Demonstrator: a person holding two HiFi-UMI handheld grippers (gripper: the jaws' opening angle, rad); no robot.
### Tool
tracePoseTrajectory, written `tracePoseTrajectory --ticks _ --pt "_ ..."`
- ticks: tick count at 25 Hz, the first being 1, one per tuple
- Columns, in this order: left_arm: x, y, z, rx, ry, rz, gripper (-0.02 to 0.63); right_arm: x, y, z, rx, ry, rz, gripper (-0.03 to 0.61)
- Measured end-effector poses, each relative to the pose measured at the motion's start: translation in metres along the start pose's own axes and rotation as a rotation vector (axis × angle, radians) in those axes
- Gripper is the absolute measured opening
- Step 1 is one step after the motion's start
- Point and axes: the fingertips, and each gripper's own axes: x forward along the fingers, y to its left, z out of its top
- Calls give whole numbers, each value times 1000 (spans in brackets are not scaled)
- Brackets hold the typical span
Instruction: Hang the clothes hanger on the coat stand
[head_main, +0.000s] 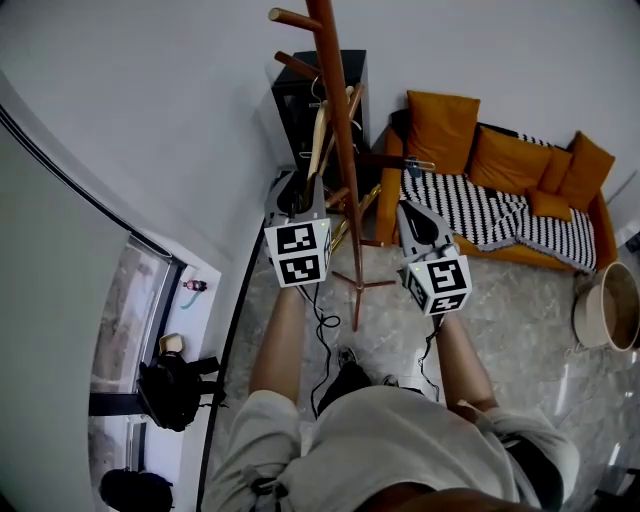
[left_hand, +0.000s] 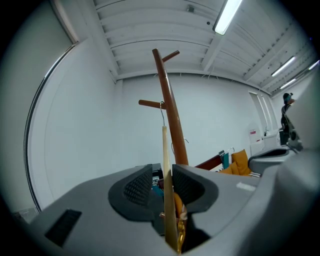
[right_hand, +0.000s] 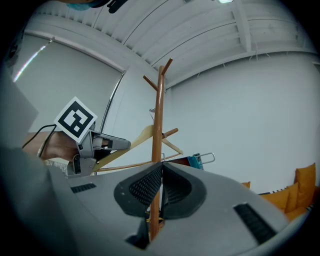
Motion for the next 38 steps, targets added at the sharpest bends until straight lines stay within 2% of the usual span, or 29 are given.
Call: tracePoseTrajectory --ticks 9,13,16,22,32,38 --pt "-38 -18 19 -6 -44 1 117 -22 6 7 2 -23 26 5" --pt "-61 -16 11 -62 -60 35 117 -37 10 11 -7 -37 41 5" --pt "-88 -13 -2 -73 -65 77 114 -52 15 10 -8 -46 48 5" --pt "-139 -12 -36 -142 -55 193 15 -78 19 0 -12 -37 68 5" --pt "-190 -55 -81 -153 -8 157 11 -117 39 -7 -22 -36 97 5" --pt "-210 -62 -74 -141 -13 123 11 -133 55 6 -43 -52 103 5"
